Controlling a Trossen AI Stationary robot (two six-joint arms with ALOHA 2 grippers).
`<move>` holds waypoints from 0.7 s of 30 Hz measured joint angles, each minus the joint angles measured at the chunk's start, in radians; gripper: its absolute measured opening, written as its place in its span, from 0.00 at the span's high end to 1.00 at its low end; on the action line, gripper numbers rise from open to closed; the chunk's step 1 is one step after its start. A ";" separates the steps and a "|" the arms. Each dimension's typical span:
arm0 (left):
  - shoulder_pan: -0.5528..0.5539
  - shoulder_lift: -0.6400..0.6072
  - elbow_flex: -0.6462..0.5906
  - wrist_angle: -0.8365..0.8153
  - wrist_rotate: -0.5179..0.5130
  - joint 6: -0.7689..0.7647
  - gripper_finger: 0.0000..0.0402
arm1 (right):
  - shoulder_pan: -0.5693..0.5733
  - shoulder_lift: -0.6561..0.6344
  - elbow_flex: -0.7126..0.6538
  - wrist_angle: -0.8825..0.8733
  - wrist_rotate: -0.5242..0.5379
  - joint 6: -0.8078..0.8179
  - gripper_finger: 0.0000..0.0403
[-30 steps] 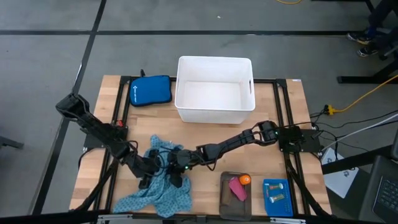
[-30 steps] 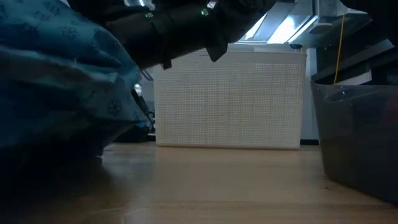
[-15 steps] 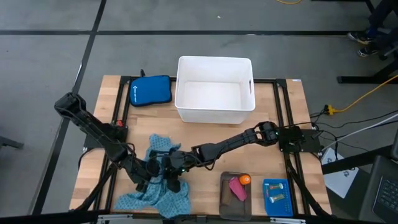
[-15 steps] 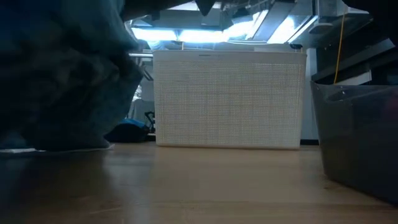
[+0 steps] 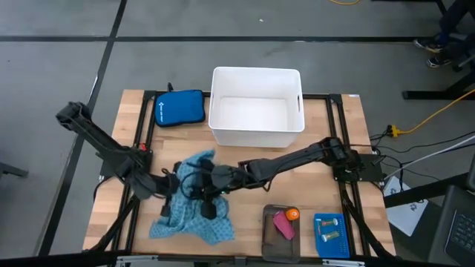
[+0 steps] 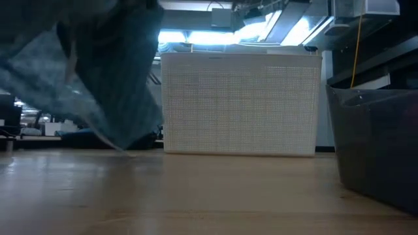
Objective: Pick & place medical supplies in basket/bin
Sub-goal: Put the blue patient gown into the white bin
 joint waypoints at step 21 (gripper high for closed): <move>0.357 -0.041 0.299 -0.100 0.338 0.299 0.98 | -0.114 -0.189 0.004 0.060 -0.014 -0.135 0.99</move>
